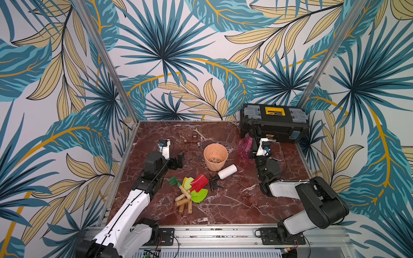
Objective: Organize the gardening tools
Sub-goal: Place the gardening tool at the center of the board.
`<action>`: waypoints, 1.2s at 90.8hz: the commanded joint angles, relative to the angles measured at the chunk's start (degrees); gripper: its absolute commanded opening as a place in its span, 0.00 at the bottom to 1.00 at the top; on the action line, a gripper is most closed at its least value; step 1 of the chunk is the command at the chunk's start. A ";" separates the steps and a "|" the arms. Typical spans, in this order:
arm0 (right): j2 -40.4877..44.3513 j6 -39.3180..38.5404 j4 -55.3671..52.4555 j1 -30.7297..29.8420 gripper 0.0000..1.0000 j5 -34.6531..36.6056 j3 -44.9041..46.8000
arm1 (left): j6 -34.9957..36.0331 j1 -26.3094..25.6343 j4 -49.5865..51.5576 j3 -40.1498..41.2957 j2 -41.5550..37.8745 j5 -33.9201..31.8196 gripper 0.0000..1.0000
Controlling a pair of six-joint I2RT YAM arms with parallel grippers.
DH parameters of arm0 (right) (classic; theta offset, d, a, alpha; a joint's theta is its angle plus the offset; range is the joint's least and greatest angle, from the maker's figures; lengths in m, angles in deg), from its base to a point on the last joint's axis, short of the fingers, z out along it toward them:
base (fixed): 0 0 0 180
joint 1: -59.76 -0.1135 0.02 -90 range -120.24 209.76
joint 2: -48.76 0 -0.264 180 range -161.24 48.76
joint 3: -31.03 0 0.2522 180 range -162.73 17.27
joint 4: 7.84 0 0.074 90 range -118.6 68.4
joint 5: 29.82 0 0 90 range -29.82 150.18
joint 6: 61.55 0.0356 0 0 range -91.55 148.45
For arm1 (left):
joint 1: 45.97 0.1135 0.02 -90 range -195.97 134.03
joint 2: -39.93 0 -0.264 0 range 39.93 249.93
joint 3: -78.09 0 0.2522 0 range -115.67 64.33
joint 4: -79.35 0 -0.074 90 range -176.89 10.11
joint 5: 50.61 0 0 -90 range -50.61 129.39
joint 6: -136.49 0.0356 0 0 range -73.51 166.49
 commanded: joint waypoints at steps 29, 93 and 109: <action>-2.50 -2.49 10.40 -2.09 0.21 3.99 1.92 | 1.14 -0.16 -0.33 0.27 -1.53 0.26 1.00; 1.06 0.85 4.61 -2.39 0.68 4.33 3.32 | 1.57 -0.16 -0.25 0.53 -1.40 0.02 1.00; 8.30 6.76 -9.85 -2.34 0.82 6.36 1.92 | 1.52 -0.17 -0.06 0.42 -1.55 0.07 1.00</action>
